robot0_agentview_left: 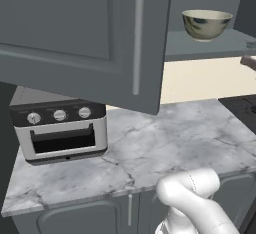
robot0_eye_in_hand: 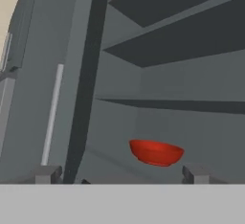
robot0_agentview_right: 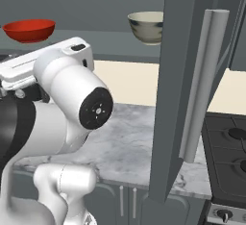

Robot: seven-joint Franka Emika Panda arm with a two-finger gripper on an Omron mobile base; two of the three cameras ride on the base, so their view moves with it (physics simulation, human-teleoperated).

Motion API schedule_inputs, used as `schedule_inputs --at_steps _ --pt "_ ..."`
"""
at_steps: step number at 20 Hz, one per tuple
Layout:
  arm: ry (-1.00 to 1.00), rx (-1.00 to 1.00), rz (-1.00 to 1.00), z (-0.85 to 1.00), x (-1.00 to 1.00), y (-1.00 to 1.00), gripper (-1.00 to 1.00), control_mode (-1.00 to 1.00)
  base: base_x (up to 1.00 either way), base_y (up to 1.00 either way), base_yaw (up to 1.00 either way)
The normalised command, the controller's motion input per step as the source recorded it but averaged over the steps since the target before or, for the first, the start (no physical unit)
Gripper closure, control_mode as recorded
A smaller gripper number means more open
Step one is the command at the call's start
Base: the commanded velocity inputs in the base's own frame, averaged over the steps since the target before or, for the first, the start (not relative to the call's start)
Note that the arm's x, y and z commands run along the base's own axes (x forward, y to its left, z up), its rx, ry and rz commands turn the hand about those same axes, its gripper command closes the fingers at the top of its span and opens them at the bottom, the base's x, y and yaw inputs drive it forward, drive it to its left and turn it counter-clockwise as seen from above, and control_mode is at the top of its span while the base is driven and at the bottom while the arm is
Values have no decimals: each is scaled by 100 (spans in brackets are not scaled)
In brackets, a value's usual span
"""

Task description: Move the bowls from the cabinet to the plates on the dining table.

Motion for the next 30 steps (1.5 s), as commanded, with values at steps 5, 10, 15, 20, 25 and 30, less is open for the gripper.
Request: schedule_inputs --at_steps 5,10,15,20,25,30 --pt "1 0 9 0 20 36 -100 -100 0 0 0" --pt "6 0 16 0 16 35 -100 -100 0 0 0" --pt "6 0 19 0 12 33 -100 -100 0 0 0" --pt "3 0 19 0 5 39 -100 -100 0 0 0" --pt "0 0 16 -1 9 35 -100 -100 0 0 0" --pt "0 0 12 0 10 31 -100 -100 0 0 0"
